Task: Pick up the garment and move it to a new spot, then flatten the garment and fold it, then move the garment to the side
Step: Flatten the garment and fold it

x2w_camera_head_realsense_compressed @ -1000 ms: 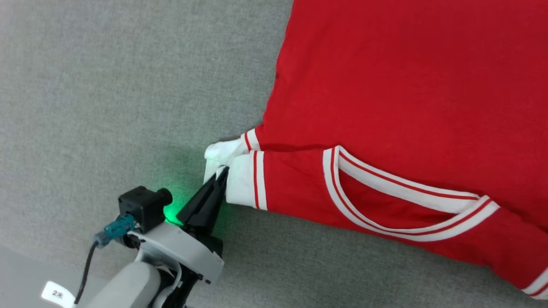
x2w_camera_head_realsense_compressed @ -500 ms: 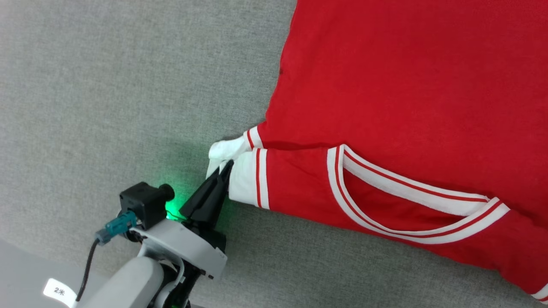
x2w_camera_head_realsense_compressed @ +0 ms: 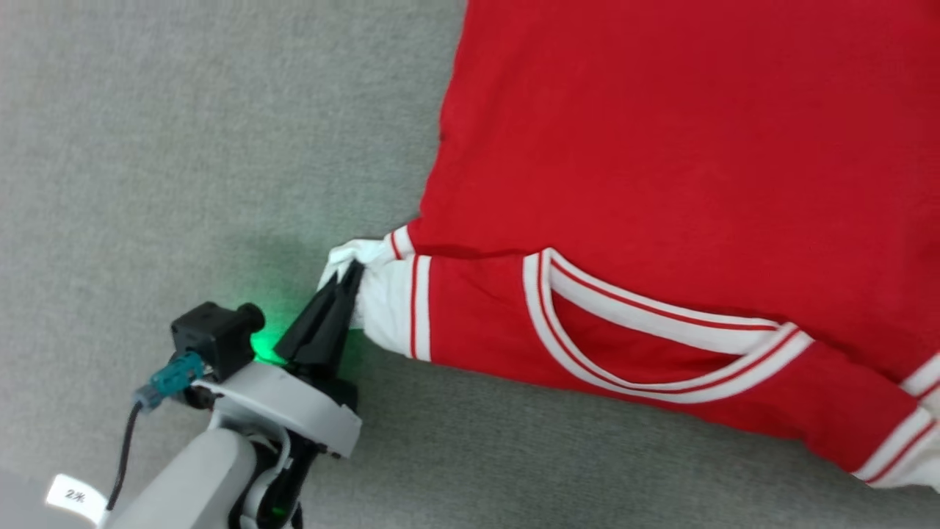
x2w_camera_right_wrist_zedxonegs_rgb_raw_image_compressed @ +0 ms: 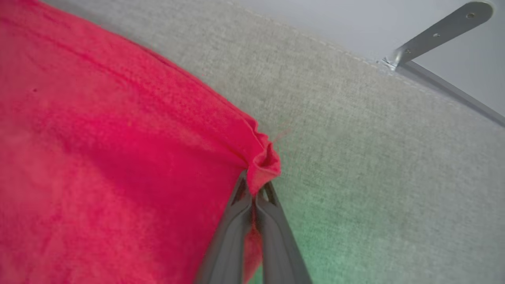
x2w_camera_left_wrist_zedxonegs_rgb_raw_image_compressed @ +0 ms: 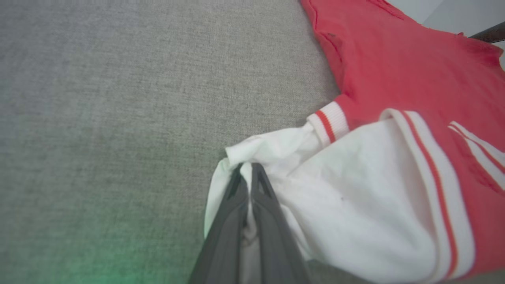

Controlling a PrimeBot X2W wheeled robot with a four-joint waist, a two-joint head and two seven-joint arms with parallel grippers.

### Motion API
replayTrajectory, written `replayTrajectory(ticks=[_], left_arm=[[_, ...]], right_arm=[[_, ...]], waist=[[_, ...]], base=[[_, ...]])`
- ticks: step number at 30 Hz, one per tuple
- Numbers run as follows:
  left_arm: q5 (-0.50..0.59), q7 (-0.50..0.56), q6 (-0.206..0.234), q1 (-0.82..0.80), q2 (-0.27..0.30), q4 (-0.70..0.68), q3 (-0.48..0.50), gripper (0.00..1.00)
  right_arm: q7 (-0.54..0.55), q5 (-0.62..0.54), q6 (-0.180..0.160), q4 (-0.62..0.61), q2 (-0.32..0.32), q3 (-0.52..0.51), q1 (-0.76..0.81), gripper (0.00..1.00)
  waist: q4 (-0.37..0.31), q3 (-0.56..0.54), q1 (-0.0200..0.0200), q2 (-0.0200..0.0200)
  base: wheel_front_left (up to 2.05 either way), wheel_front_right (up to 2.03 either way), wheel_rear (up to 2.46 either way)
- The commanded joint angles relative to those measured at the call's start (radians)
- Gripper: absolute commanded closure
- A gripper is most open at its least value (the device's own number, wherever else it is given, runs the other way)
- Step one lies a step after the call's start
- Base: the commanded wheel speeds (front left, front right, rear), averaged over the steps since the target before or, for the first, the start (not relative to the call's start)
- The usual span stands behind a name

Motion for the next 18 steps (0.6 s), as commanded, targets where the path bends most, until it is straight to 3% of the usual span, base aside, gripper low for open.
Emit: replayTrajectory(ticks=[1, 9, 18], left_arm=[[-0.009, 0.022, 0.038, 0.005, 0.021, 0.043, 0.021, 1.0], [-0.019, 0.037, 0.052, 0.055, 0.061, 0.009, 0.03, 1.0], [-0.03, 0.066, 0.081, 0.096, 0.098, -0.017, 0.035, 1.0]], right_arm=[[0.008, 0.027, 0.003, -0.004, -0.024, 0.027, 0.065, 1.0], [0.001, 0.217, 0.003, -0.249, -0.166, 0.114, 0.276, 1.0], [0.009, 0.364, 0.002, -0.559, -0.315, 0.089, 0.6, 1.0]], waist=[[-0.054, -0.056, 0.0, 0.0], [-0.139, -0.175, 0.0, 0.0], [-0.211, -0.272, 0.0, 0.0]], base=[[0.0, 0.0, 0.0], [0.0, 0.0, 0.0], [0.0, 0.0, 0.0]])
